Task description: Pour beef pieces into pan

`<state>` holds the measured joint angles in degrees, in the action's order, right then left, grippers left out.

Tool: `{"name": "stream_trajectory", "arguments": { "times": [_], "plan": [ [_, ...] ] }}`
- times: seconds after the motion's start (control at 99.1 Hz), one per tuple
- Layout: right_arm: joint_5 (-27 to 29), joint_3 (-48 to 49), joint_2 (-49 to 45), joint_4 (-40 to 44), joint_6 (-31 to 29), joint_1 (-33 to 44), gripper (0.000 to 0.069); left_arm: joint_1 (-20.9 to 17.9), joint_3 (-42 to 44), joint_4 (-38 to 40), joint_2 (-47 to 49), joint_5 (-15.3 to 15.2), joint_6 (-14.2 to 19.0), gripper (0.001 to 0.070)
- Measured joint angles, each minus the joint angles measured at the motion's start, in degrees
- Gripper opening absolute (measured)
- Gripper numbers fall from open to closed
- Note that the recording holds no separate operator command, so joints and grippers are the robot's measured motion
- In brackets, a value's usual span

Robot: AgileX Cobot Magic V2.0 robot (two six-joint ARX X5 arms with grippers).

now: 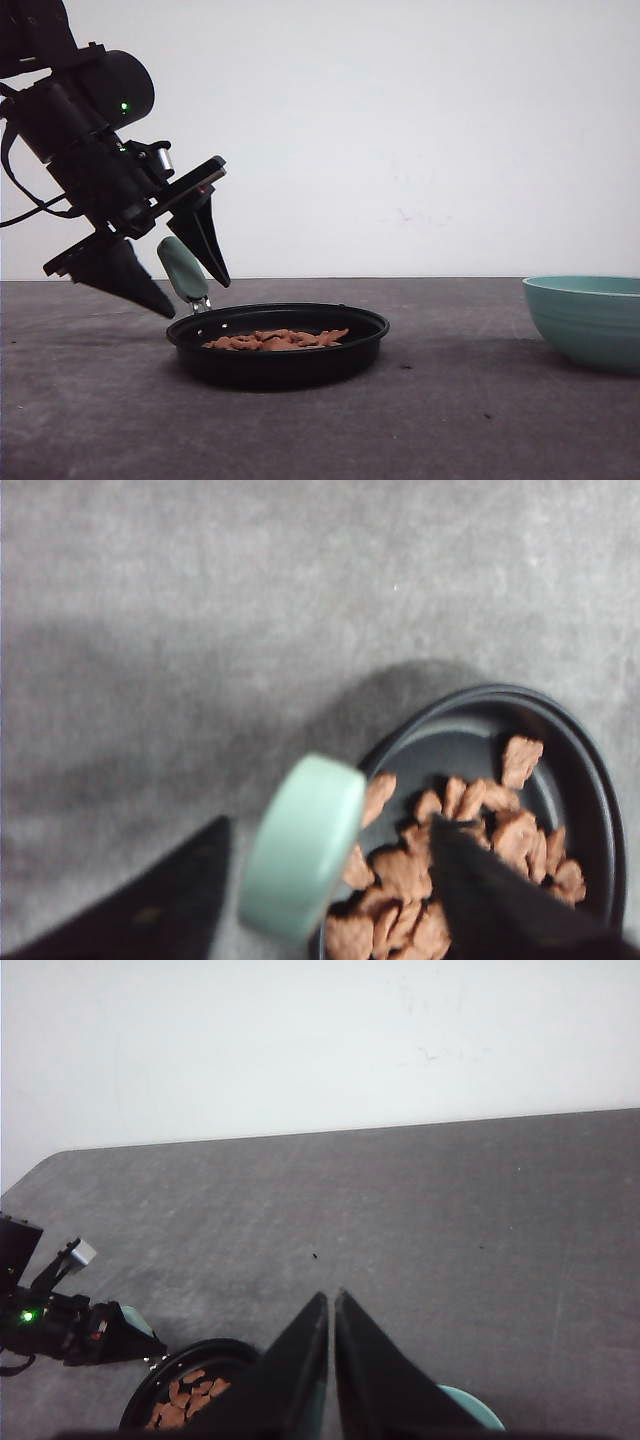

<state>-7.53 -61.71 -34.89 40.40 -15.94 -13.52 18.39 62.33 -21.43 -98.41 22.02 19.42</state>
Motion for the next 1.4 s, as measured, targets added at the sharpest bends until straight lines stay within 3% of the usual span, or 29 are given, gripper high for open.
{"name": "stream_trajectory", "arguments": {
  "times": [0.081,0.222,0.353,0.525,0.585,0.737,0.817,0.959,1.14,1.403],
  "plan": [
    [0.00,0.00,0.00,-0.20,0.31,0.00,0.0009,-0.04,0.00,-1.14,0.00,0.00,0.44,0.0468],
    [0.00,0.00,0.00,-0.35,1.44,0.00,0.0009,-0.17,-0.02,-1.46,2.93,-2.64,1.18,0.0694],
    [1.31,0.00,-0.17,-0.46,3.17,0.00,0.0009,-0.17,-0.02,-1.49,12.92,-9.33,0.85,0.0694],
    [5.01,0.00,-0.33,-3.76,7.06,0.00,0.0009,-0.22,-0.02,-0.13,28.76,-20.94,-2.23,0.0692],
    [6.58,0.00,-0.33,-4.66,9.07,0.00,0.0009,-0.28,-0.02,-0.44,34.45,-22.97,-3.50,0.0611],
    [11.43,2.14,0.42,-8.02,14.82,0.00,0.0009,-0.26,-0.04,-1.16,47.65,-26.60,-3.98,0.0155],
    [11.43,6.03,2.14,-12.02,16.46,0.00,0.0009,-0.28,-1.88,-1.53,53.07,-27.52,-3.89,0.0048],
    [11.39,15.08,6.01,-17.18,18.16,0.00,0.0009,-0.26,-10.82,-6.84,61.77,-31.30,-1.79,0.0014],
    [9.88,19.17,7.43,-14.25,18.51,0.00,0.0009,-0.26,-18.36,-15.45,69.81,-39.21,4.09,0.0014],
    [9.68,18.99,8.52,-15.37,18.49,0.00,0.0009,-0.26,-17.22,-15.76,75.95,-40.22,5.90,0.0014]
  ]
}}
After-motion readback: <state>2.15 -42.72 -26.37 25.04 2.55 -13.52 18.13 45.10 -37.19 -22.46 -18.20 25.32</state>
